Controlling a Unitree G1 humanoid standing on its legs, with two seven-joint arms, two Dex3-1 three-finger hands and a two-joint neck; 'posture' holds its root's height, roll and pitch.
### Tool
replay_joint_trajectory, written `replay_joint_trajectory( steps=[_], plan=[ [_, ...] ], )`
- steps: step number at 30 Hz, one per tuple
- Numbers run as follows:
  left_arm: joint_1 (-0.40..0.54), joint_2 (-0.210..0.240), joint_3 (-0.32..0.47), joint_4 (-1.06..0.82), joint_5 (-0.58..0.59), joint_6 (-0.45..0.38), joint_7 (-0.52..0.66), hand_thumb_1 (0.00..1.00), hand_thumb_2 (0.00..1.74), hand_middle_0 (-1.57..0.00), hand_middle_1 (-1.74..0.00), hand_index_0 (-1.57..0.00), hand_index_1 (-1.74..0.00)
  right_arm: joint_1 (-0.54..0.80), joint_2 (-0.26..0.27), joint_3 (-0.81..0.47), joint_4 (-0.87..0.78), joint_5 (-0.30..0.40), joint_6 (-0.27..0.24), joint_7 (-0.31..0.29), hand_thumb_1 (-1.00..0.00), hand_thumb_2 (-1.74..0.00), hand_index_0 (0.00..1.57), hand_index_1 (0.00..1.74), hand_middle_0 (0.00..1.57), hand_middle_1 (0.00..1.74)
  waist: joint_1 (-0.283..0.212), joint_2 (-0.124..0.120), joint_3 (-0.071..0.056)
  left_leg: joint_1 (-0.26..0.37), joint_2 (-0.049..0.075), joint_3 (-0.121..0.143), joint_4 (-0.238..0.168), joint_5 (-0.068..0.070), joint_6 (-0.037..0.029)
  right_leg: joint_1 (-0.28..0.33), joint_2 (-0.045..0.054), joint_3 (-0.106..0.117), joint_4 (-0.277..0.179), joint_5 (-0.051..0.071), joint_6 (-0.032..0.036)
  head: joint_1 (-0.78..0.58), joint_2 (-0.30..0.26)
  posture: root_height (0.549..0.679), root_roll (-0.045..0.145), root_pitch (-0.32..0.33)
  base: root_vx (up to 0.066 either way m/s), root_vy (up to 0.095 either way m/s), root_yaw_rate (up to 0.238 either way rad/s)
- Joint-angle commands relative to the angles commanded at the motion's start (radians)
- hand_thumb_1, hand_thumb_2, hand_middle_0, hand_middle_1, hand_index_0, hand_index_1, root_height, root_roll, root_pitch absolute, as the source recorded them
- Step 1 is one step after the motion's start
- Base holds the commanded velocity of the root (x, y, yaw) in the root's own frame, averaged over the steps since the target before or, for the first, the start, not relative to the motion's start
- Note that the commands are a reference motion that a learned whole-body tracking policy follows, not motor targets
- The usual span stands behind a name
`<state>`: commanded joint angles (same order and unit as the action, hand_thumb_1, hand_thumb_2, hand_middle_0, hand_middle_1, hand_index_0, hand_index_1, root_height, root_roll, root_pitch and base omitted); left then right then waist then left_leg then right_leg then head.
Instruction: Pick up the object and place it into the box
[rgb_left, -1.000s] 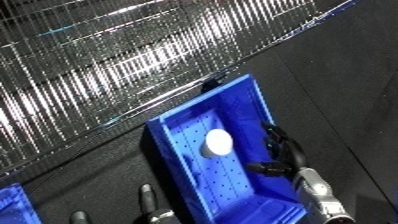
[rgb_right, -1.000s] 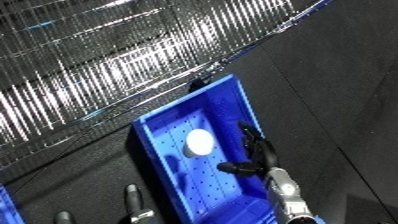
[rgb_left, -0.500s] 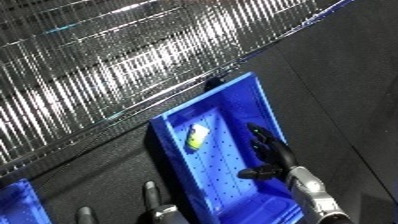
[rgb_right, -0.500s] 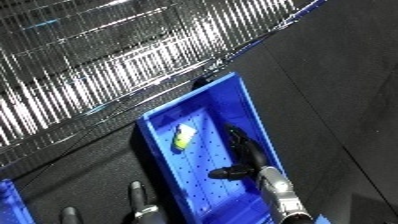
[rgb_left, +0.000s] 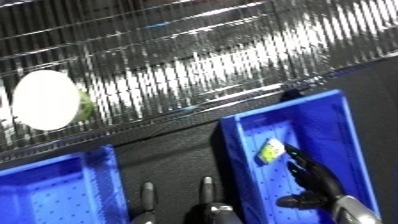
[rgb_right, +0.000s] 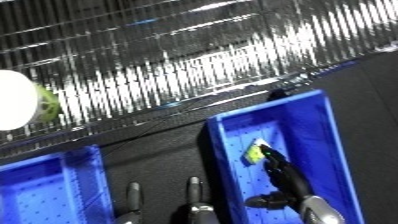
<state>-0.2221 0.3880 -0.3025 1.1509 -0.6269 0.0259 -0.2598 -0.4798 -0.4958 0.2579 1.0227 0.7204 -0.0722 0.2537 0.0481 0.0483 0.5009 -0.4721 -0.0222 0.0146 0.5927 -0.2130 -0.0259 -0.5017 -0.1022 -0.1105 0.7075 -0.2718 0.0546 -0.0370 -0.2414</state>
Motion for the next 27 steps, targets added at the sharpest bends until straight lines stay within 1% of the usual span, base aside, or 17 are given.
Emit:
replay_joint_trajectory(
  steps=[3, 6, 8, 9, 12, 16, 22, 24, 27],
  plan=[
    [-0.006, 0.01, -0.008, -0.001, 0.011, -0.007, -0.006, 0.0, 0.0, 0.0, 0.0, 0.0, 0.0, 0.007, 0.006, 0.011, -0.013, 0.014, -0.011, -0.051, 0.0, 0.0, 0.0, 0.0, 0.0, 0.0, 0.008, -0.002, 0.0, -0.01, -0.001, -0.004, 0.016, -0.004, 0.0017, -0.003, -0.0042, -0.005, 0.001, 0.004, 0.0045, -0.074, 0.027, 0.642, 0.052, 0.075, 0.008, -0.053, 0.254],
    [-0.007, 0.017, -0.012, -0.012, 0.022, -0.01, -0.008, 0.0, 0.0, 0.0, 0.0, 0.0, 0.0, 0.019, 0.017, 0.023, -0.027, 0.012, 0.011, -0.072, 0.0, 0.0, 0.0, 0.0, 0.0, 0.0, 0.016, -0.006, 0.0, -0.021, -0.004, -0.008, 0.035, -0.011, 0.0037, -0.004, -0.0068, -0.009, -0.001, 0.008, 0.0071, -0.147, 0.045, 0.642, 0.051, 0.074, 0.015, -0.034, 0.179],
    [-0.007, 0.019, -0.013, -0.022, 0.033, -0.012, -0.007, 0.0, 0.0, 0.0, 0.0, 0.0, 0.0, 0.025, 0.023, 0.033, -0.026, 0.013, 0.038, -0.046, 0.0, 0.0, 0.0, 0.0, 0.0, 0.0, 0.023, -0.008, 0.002, -0.026, -0.007, -0.012, 0.047, -0.015, 0.0048, -0.003, -0.0084, -0.012, 0.001, 0.008, 0.0074, -0.199, 0.061, 0.641, 0.05, 0.072, 0.022, -0.03, 0.126],
    [-0.007, 0.02, -0.015, -0.026, 0.038, -0.013, -0.007, 0.0, 0.0, 0.0, 0.0, 0.0, 0.0, 0.028, 0.024, 0.039, -0.021, 0.017, 0.043, -0.034, 0.0, 0.0, 0.0, 0.0, 0.0, 0.0, 0.027, -0.01, 0.003, -0.029, -0.009, -0.014, 0.053, -0.018, 0.0055, -0.003, -0.0094, -0.013, 0.002, 0.008, 0.0075, -0.221, 0.067, 0.641, 0.049, 0.071, 0.025, -0.031, 0.108],
    [-0.008, 0.023, -0.019, -0.033, 0.044, -0.019, -0.004, 0.0, 0.0, 0.0, 0.0, 0.0, 0.0, 0.034, 0.031, 0.053, -0.001, 0.039, 0.046, -0.007, 0.0, 0.0, 0.0, 0.0, 0.0, 0.0, 0.04, -0.014, 0.005, -0.035, -0.011, -0.019, 0.07, -0.024, 0.0085, 0.002, -0.014, -0.02, 0.008, 0.004, 0.008, -0.281, 0.08, 0.641, 0.046, 0.067, 0.029, -0.031, 0.08],
    [-0.006, 0.028, -0.018, -0.037, 0.039, -0.027, 0.001, 0.0, 0.0, 0.0, 0.0, 0.0, 0.0, 0.039, 0.042, 0.066, 0.024, 0.057, 0.049, 0.02, 0.0, 0.0, 0.0, 0.0, 0.0, 0.0, 0.056, -0.025, 0.004, -0.035, -0.009, -0.023, 0.079, -0.027, 0.0101, 0.009, -0.0186, -0.031, 0.017, -0.002, 0.0084, -0.347, 0.091, 0.64, 0.042, 0.062, 0.027, -0.019, 0.038],
    [-0.002, 0.031, -0.002, -0.075, 0.003, -0.077, 0.009, 0.0, 0.0, 0.0, 0.0, 0.0, 0.0, 0.048, 0.059, 0.076, 0.047, 0.059, 0.042, 0.026, 0.0, 0.0, 0.0, 0.0, 0.0, 0.0, 0.074, -0.04, 0.005, -0.037, -0.004, -0.029, 0.078, -0.027, 0.0087, 0.011, -0.0245, -0.044, 0.029, -0.01, 0.0081, -0.384, 0.063, 0.639, 0.037, 0.061, 0.008, -0.001, 0.031],
    [0.003, 0.036, 0.002, -0.116, -0.014, -0.091, 0.008, 0.0, 0.0, 0.0, 0.0, 0.0, 0.0, 0.058, 0.064, 0.076, 0.048, 0.063, 0.037, 0.022, 0.0, 0.0, 0.0, 0.0, 0.0, 0.0, 0.081, -0.044, 0.008, -0.036, -0.003, -0.032, 0.077, -0.027, 0.0079, 0.012, -0.0273, -0.049, 0.033, -0.012, 0.0089, -0.385, 0.044, 0.638, 0.036, 0.06, 0.003, -0.002, 0.067],
    [0.018, 0.049, -0.003, -0.201, -0.021, -0.099, -0.007, 0.0, 0.0, 0.0, 0.0, 0.0, 0.0, 0.078, 0.068, 0.071, 0.047, 0.07, 0.025, 0.015, 0.0, 0.0, 0.0, 0.0, 0.0, 0.0, 0.095, -0.047, 0.014, -0.033, -0.003, -0.04, 0.067, -0.024, 0.0065, 0.017, -0.0318, -0.057, 0.033, -0.013, 0.0112, -0.375, 0.039, 0.639, 0.035, 0.058, 0.009, -0.011, 0.105]
  ],
)
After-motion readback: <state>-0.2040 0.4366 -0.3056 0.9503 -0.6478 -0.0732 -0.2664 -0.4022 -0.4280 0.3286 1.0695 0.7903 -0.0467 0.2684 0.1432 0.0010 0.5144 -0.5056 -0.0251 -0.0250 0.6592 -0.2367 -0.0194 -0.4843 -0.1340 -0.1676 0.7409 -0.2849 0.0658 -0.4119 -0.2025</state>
